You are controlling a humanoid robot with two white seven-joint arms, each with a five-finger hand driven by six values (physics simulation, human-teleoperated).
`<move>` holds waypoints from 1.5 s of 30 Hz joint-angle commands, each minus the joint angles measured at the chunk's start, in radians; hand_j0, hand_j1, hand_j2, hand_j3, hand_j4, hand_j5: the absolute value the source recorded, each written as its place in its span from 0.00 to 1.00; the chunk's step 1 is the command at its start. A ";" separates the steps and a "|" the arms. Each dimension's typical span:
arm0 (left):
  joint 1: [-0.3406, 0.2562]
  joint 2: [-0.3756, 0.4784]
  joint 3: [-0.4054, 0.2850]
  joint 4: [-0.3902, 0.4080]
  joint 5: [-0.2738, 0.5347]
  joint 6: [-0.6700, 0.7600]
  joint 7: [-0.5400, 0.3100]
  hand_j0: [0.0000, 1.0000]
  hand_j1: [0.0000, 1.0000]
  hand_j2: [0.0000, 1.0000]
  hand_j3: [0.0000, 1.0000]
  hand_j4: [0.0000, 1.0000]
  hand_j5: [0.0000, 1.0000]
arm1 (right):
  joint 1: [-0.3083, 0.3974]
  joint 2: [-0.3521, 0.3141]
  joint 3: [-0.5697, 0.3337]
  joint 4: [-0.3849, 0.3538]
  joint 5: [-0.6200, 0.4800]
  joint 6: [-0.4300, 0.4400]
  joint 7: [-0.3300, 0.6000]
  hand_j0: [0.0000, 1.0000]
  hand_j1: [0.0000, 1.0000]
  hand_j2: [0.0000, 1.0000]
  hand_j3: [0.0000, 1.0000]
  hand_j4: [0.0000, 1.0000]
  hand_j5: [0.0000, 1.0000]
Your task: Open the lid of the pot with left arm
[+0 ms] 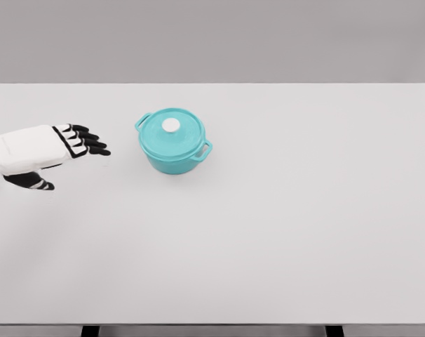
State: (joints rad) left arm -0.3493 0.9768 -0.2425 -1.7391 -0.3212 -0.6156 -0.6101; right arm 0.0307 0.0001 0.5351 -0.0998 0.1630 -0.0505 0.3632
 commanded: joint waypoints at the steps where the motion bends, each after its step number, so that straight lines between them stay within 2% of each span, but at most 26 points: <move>1: -0.002 -0.010 -0.090 -0.008 0.021 0.005 -0.001 1.00 1.00 1.00 1.00 1.00 1.00 | 0.000 0.000 0.000 0.000 0.000 0.000 0.000 1.00 1.00 1.00 1.00 1.00 1.00; 2: -0.145 -0.015 -0.266 0.019 0.051 0.011 -0.001 1.00 1.00 1.00 1.00 1.00 1.00 | 0.000 0.000 0.000 0.000 0.000 0.000 0.000 1.00 1.00 1.00 1.00 1.00 1.00; 3: -0.247 -0.020 -0.406 0.052 0.068 0.011 -0.001 1.00 1.00 1.00 1.00 1.00 1.00 | 0.000 0.000 0.000 0.000 0.000 0.000 0.000 1.00 1.00 1.00 1.00 1.00 1.00; 4: -0.322 -0.033 -0.504 0.061 0.070 0.008 -0.001 1.00 1.00 1.00 1.00 1.00 1.00 | 0.000 0.000 0.000 0.000 0.000 0.000 0.000 1.00 1.00 1.00 1.00 1.00 1.00; 5: -0.414 -0.032 -0.570 0.052 0.068 0.005 -0.001 1.00 1.00 1.00 1.00 1.00 1.00 | 0.000 0.000 0.000 0.000 0.000 0.000 0.000 1.00 1.00 1.00 1.00 1.00 1.00; 6: -0.464 -0.032 -0.574 0.050 0.068 0.005 -0.001 1.00 1.00 1.00 1.00 1.00 1.00 | 0.002 0.000 0.000 0.000 0.000 0.000 0.000 1.00 1.00 1.00 1.00 1.00 1.00; 8: -0.529 -0.050 -0.572 0.102 0.070 0.005 -0.001 1.00 1.00 1.00 1.00 1.00 1.00 | 0.000 0.000 0.000 0.000 0.000 0.000 0.000 1.00 1.00 1.00 1.00 1.00 1.00; 10: -0.586 -0.133 -0.570 0.118 0.070 0.005 -0.001 1.00 1.00 1.00 1.00 1.00 1.00 | 0.000 0.000 0.000 0.000 0.000 0.000 0.000 1.00 1.00 1.00 1.00 1.00 1.00; 12: -0.606 -0.176 -0.572 0.131 0.096 0.022 -0.001 1.00 1.00 1.00 1.00 1.00 1.00 | 0.002 0.000 0.000 0.000 0.000 0.000 0.000 1.00 1.00 1.00 1.00 1.00 1.00; 14: -0.620 -0.243 -0.578 0.196 0.097 0.095 -0.001 1.00 1.00 1.00 1.00 1.00 1.00 | 0.000 0.000 0.000 0.000 0.000 0.000 0.000 1.00 1.00 1.00 1.00 1.00 1.00; 19: -0.645 -0.293 -0.616 0.323 0.093 0.143 -0.001 1.00 1.00 1.00 1.00 1.00 1.00 | 0.002 0.000 0.000 0.000 0.000 0.000 0.000 1.00 1.00 1.00 1.00 1.00 1.00; 21: -0.651 -0.300 -0.647 0.331 0.090 0.143 -0.001 1.00 1.00 1.00 1.00 1.00 1.00 | 0.002 0.000 0.000 0.000 0.000 0.000 0.000 1.00 1.00 1.00 1.00 1.00 1.00; 24: -0.665 -0.308 -0.669 0.335 0.090 0.145 -0.001 0.93 0.93 0.93 0.93 0.93 0.93 | 0.000 0.000 0.000 0.000 0.000 0.000 0.000 1.00 1.00 1.00 1.00 1.00 1.00; 27: -0.680 -0.339 -0.708 0.372 0.082 0.204 -0.001 0.93 0.93 0.93 0.93 0.93 0.93 | 0.000 0.000 0.000 0.000 0.000 0.000 0.000 1.00 1.00 1.00 1.00 1.00 1.00; 30: -0.689 -0.359 -0.735 0.398 0.068 0.205 -0.001 0.93 0.93 0.93 0.93 0.93 0.93 | 0.000 0.000 0.000 0.000 0.000 0.000 0.000 1.00 1.00 1.00 1.00 1.00 1.00; 34: -0.691 -0.359 -0.755 0.400 0.067 0.206 -0.001 0.92 0.92 0.92 0.92 0.92 0.92 | 0.002 0.000 0.000 0.000 0.000 0.000 0.000 1.00 1.00 1.00 1.00 1.00 1.00; 38: -0.691 -0.360 -0.767 0.412 0.065 0.206 -0.001 0.83 0.83 0.83 0.83 0.83 0.83 | 0.000 0.000 0.000 0.000 0.000 0.000 0.000 1.00 1.00 1.00 1.00 1.00 1.00; 42: -0.691 -0.368 -0.768 0.423 0.062 0.206 -0.001 0.82 0.82 0.82 0.82 0.82 0.82 | 0.000 0.000 0.000 0.000 0.000 0.000 0.000 1.00 1.00 1.00 1.00 1.00 1.00; 45: -0.692 -0.389 -0.781 0.483 0.028 0.206 -0.001 0.82 0.82 0.82 0.82 0.82 0.82 | 0.000 0.000 0.000 0.000 0.000 0.000 0.000 1.00 1.00 1.00 1.00 1.00 1.00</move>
State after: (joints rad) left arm -1.0462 0.5975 -1.0162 -1.2866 -0.2803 -0.4113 -0.6112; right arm 0.0307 0.0001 0.5351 -0.0998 0.1630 -0.0504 0.3632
